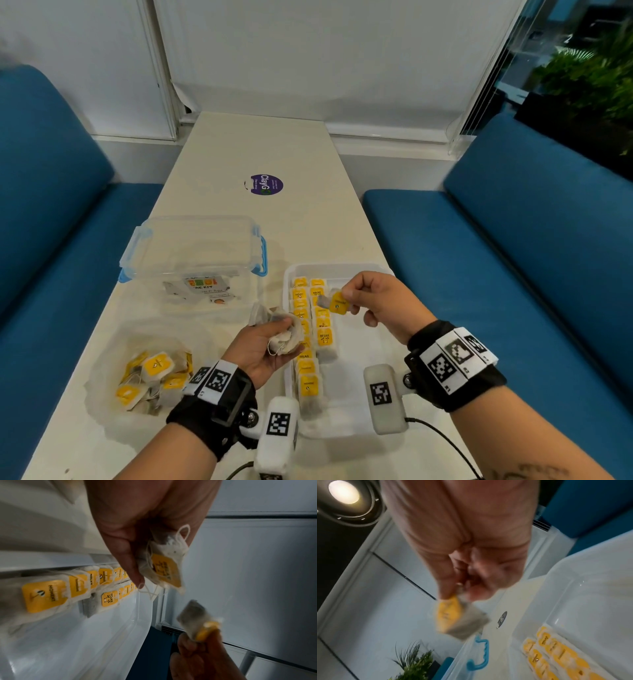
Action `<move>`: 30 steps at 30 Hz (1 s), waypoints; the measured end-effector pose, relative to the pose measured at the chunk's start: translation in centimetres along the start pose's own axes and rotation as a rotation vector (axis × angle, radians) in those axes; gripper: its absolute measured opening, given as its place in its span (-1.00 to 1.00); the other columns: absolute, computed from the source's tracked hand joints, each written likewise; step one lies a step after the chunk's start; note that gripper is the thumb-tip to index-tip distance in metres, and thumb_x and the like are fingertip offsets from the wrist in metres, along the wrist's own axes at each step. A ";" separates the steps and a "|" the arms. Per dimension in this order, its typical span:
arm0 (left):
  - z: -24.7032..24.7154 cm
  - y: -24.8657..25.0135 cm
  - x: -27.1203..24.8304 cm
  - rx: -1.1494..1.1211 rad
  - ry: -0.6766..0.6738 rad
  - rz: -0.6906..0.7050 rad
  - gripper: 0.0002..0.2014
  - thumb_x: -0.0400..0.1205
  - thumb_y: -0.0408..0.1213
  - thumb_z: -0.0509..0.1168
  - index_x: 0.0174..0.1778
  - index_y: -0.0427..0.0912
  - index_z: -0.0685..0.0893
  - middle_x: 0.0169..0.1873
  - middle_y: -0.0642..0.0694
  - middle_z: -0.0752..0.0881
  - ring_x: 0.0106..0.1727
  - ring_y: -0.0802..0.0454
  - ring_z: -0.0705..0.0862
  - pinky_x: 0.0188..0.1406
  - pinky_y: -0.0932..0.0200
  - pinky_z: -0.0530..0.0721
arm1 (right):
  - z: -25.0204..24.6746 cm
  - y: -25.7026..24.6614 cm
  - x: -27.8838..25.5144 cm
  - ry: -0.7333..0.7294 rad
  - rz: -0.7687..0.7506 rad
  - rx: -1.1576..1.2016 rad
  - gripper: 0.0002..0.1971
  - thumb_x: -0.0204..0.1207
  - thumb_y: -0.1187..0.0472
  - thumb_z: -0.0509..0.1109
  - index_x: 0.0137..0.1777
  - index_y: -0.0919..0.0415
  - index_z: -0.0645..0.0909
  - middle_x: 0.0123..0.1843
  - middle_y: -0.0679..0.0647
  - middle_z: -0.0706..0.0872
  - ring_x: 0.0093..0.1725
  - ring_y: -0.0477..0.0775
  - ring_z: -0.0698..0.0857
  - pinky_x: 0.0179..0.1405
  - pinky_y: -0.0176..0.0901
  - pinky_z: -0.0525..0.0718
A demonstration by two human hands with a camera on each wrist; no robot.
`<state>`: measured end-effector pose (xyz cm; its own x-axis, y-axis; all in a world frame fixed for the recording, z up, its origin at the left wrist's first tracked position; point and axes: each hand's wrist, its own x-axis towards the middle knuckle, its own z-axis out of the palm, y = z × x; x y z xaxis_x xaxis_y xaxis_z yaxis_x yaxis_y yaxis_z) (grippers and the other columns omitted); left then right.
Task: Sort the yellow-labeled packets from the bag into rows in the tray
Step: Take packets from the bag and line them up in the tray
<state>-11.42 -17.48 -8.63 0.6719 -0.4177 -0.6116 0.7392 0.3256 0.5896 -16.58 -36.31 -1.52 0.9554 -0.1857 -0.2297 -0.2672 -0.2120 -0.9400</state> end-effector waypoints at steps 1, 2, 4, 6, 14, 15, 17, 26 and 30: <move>0.0 -0.1 -0.1 0.003 -0.004 -0.002 -0.93 0.60 -0.50 0.25 -0.16 -0.34 0.62 -0.29 -0.25 0.66 -0.26 -0.12 0.65 -0.46 0.02 0.77 | -0.1 -0.1 0.0 -0.001 0.009 -0.015 -0.79 0.53 0.34 0.39 -0.33 0.16 0.58 -0.43 -0.05 0.65 -0.42 -0.13 0.52 -0.58 -0.36 0.39; 0.0 -0.2 -0.1 0.007 -0.011 -0.003 -0.94 0.59 -0.49 0.26 -0.15 -0.32 0.62 -0.28 -0.24 0.67 -0.25 -0.12 0.65 -0.46 0.02 0.78 | -0.1 -0.1 0.1 -0.007 0.020 -0.033 -0.78 0.52 0.34 0.41 -0.35 0.15 0.58 -0.43 -0.05 0.65 -0.43 -0.14 0.52 -0.58 -0.36 0.39; 0.0 -0.4 0.0 0.036 -0.028 0.006 -0.97 0.58 -0.45 0.29 -0.13 -0.29 0.63 -0.32 -0.20 0.71 -0.28 -0.08 0.70 -0.45 0.06 0.78 | -0.1 0.0 0.4 -0.003 0.051 -0.097 -0.77 0.52 0.32 0.41 -0.36 0.14 0.56 -0.42 0.02 0.63 -0.44 -0.11 0.50 -0.58 -0.34 0.37; 0.1 -0.5 -0.1 0.073 -0.049 0.013 -0.98 0.57 -0.42 0.31 -0.13 -0.26 0.64 -0.40 -0.15 0.72 -0.39 -0.01 0.74 -0.44 0.11 0.77 | 0.1 0.3 0.5 -0.008 0.097 -0.119 -0.77 0.55 0.31 0.37 -0.34 0.14 0.54 -0.39 0.10 0.62 -0.45 -0.06 0.49 -0.60 -0.34 0.33; 1.1 -1.3 0.0 0.210 -0.182 0.070 -0.77 0.26 -0.32 0.45 -0.23 -0.14 0.57 -0.46 -0.09 0.69 -0.48 0.03 0.65 -0.48 0.24 0.60 | 1.1 0.4 1.2 -0.074 0.198 -0.045 -0.85 0.58 0.39 0.28 -0.18 0.17 0.54 -0.43 0.13 0.60 -0.58 -0.08 0.58 -0.71 -0.36 0.31; 1.3 -1.5 -0.1 0.212 -0.203 0.073 -0.78 0.28 -0.34 0.44 -0.20 -0.15 0.60 -0.42 -0.10 0.73 -0.45 0.04 0.70 -0.50 0.23 0.63 | 1.1 0.5 1.1 -0.103 0.206 -0.010 -0.87 0.56 0.42 0.31 -0.14 0.18 0.57 -0.41 0.11 0.62 -0.57 -0.09 0.61 -0.70 -0.36 0.35; 1.7 -1.6 -0.2 0.200 -0.239 0.070 -0.81 0.34 -0.43 0.42 -0.15 -0.20 0.67 -0.27 -0.19 0.80 -0.31 0.00 0.78 -0.47 0.16 0.69 | 1.0 0.5 1.0 -0.155 0.209 0.018 -0.84 0.48 0.47 0.40 -0.06 0.20 0.61 -0.37 0.10 0.67 -0.52 -0.09 0.66 -0.66 -0.35 0.43; -0.1 -1.2 0.6 0.124 -0.107 0.125 -0.71 0.44 -0.41 0.44 -0.54 -0.17 0.51 -0.71 -0.11 0.49 -0.66 0.07 0.52 -0.57 0.35 0.53 | 0.1 1.3 1.6 -0.116 0.191 -0.483 -0.91 0.54 0.18 0.41 -0.18 0.11 0.67 -0.37 0.02 0.63 -0.36 -0.04 0.55 -0.59 -0.35 0.36; -0.3 -0.4 0.1 0.135 -0.080 0.168 -0.77 0.57 -0.41 0.31 -0.41 -0.20 0.51 -0.72 -0.07 0.48 -0.72 0.10 0.42 -0.62 0.37 0.51 | 1.6 2.2 2.3 -0.306 0.305 -0.780 -0.95 0.65 0.24 0.24 -0.03 0.13 0.53 -0.39 -0.06 0.59 -0.49 -0.18 0.59 -0.71 -0.43 0.39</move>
<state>-11.61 -17.42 -9.11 0.7749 -0.4350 -0.4586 0.6009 0.2821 0.7479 -14.72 -35.66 -4.55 0.7907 -0.0996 -0.6041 -0.4181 -0.8086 -0.4140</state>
